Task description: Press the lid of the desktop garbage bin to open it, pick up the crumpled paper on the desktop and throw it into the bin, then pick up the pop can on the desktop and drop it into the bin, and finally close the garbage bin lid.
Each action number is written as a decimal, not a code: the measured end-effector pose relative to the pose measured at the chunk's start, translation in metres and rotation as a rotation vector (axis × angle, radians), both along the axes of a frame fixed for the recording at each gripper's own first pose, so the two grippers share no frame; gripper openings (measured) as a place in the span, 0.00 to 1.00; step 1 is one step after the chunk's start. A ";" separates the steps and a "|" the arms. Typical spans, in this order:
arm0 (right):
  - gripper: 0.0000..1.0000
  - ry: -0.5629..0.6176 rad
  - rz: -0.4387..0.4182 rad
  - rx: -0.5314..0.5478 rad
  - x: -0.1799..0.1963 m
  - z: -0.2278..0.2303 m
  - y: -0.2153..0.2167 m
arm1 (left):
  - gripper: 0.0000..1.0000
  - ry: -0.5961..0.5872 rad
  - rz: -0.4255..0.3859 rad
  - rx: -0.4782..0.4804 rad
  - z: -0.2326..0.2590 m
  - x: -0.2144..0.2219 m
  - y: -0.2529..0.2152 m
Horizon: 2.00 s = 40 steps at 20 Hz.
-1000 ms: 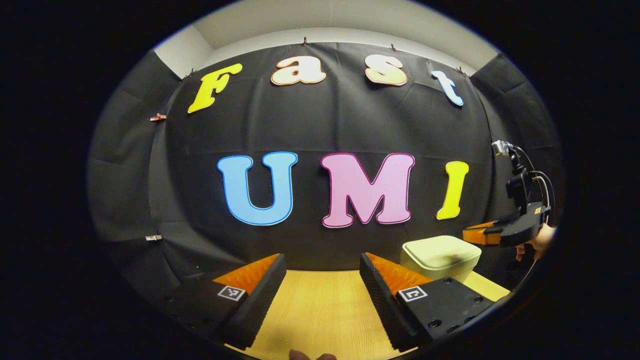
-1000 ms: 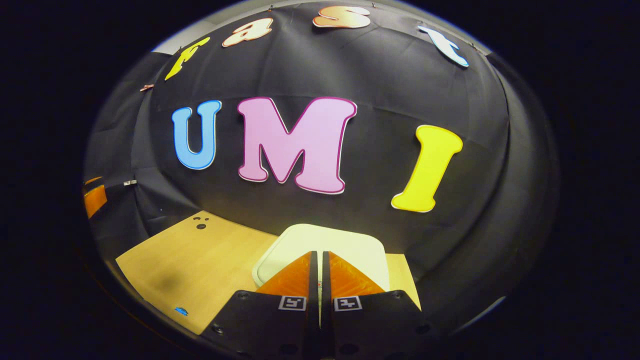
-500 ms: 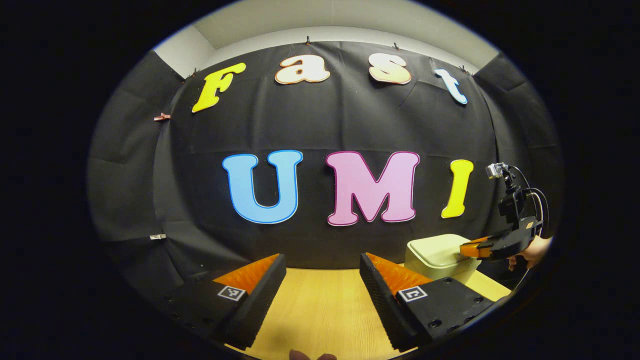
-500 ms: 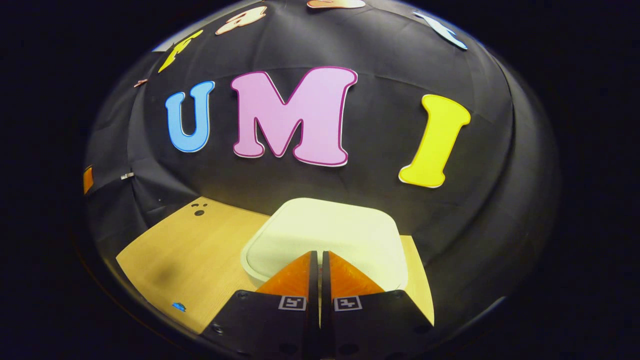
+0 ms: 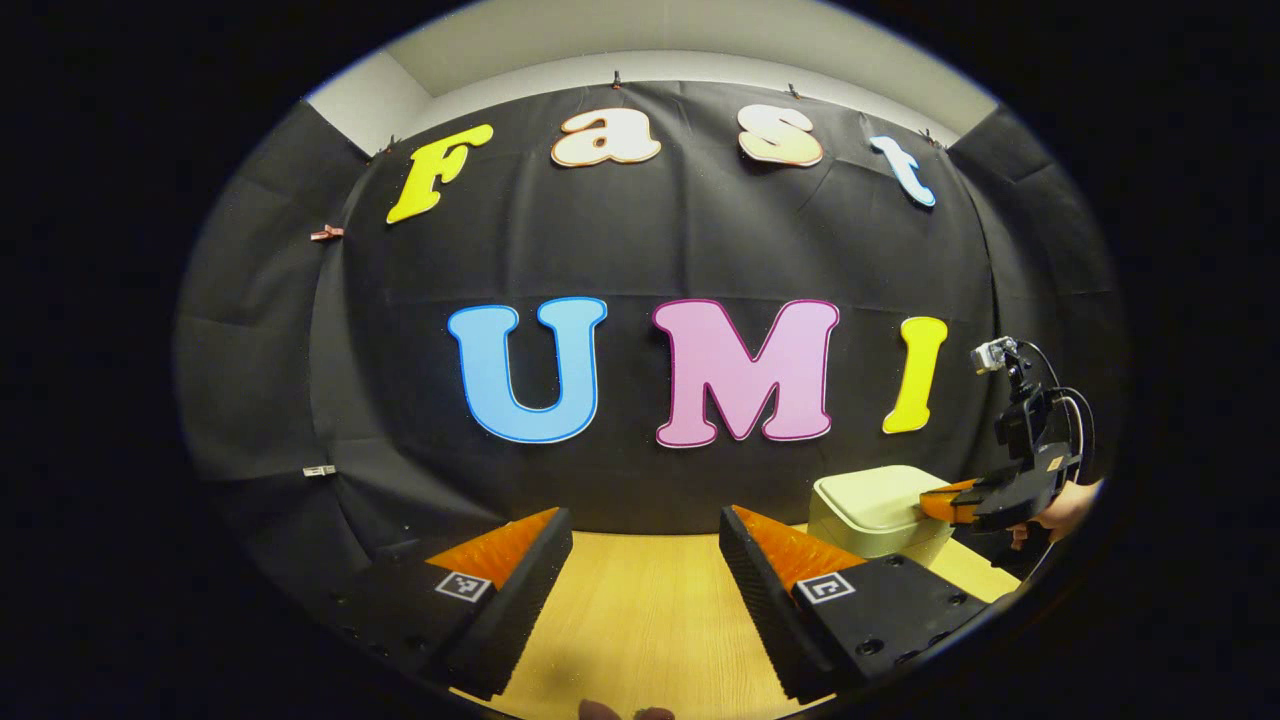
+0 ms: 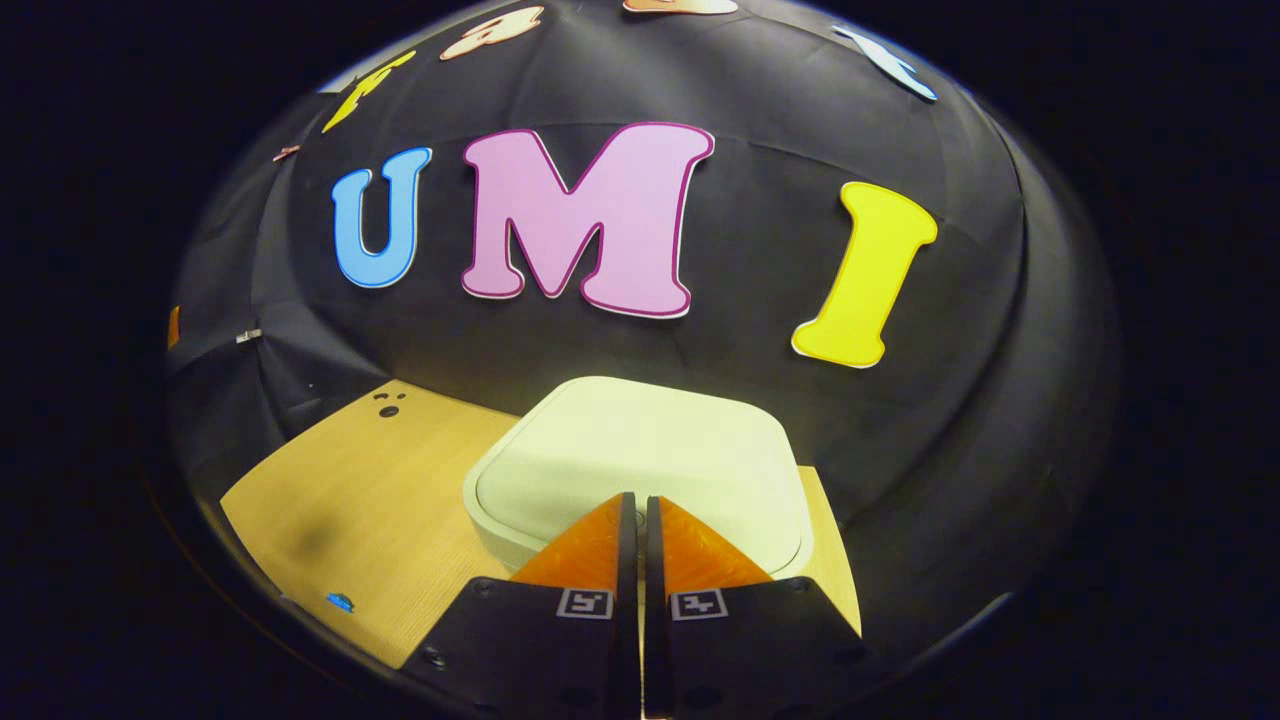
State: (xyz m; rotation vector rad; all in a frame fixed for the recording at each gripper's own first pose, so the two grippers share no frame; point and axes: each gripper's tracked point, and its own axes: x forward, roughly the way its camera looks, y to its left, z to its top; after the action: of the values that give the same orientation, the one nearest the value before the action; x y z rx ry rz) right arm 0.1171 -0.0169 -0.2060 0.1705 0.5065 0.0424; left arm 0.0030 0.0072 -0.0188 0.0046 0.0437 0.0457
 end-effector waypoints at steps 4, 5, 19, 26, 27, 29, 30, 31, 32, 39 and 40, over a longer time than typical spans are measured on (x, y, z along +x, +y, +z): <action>0.06 -0.034 -0.021 0.054 0.001 0.015 -0.001 | 0.95 -0.013 0.002 0.004 0.004 -0.002 0.000; 0.06 -0.046 -0.019 0.067 0.001 0.020 0.001 | 0.95 -0.017 0.002 0.010 0.006 -0.003 0.002; 0.05 -0.291 0.030 -0.035 -0.012 0.093 0.006 | 0.95 0.022 -0.018 0.022 -0.010 0.001 0.000; 0.40 -0.290 0.056 -0.016 -0.039 0.096 0.016 | 0.95 0.110 -0.066 -0.012 -0.043 0.005 -0.005; 0.46 -0.285 0.059 -0.010 -0.041 0.095 0.018 | 0.95 0.131 -0.077 -0.024 -0.052 0.005 -0.005; 0.63 -0.271 0.072 0.003 -0.050 0.093 0.022 | 0.95 0.175 -0.111 -0.047 -0.070 0.007 -0.009; 0.63 -0.269 0.074 0.010 -0.054 0.092 0.024 | 0.95 0.206 -0.127 -0.056 -0.082 0.006 -0.011; 0.63 -0.268 0.075 0.018 -0.059 0.093 0.026 | 0.95 0.238 -0.137 -0.065 -0.097 0.006 -0.011; 0.65 -0.264 0.069 0.022 -0.064 0.092 0.027 | 0.95 0.271 -0.145 -0.075 -0.110 0.005 -0.010; 0.70 -0.203 0.037 0.025 -0.088 0.071 0.017 | 0.95 0.507 -0.217 -0.022 -0.240 -0.021 -0.012; 0.70 -0.198 0.029 0.027 -0.091 0.070 0.015 | 0.94 0.531 -0.234 -0.016 -0.253 -0.026 -0.015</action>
State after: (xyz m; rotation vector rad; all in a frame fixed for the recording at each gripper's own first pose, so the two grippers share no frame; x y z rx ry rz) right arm 0.0266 -0.0018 -0.1362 0.1836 0.3109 0.0934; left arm -0.0226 -0.0076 -0.2720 0.0052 0.5741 -0.1913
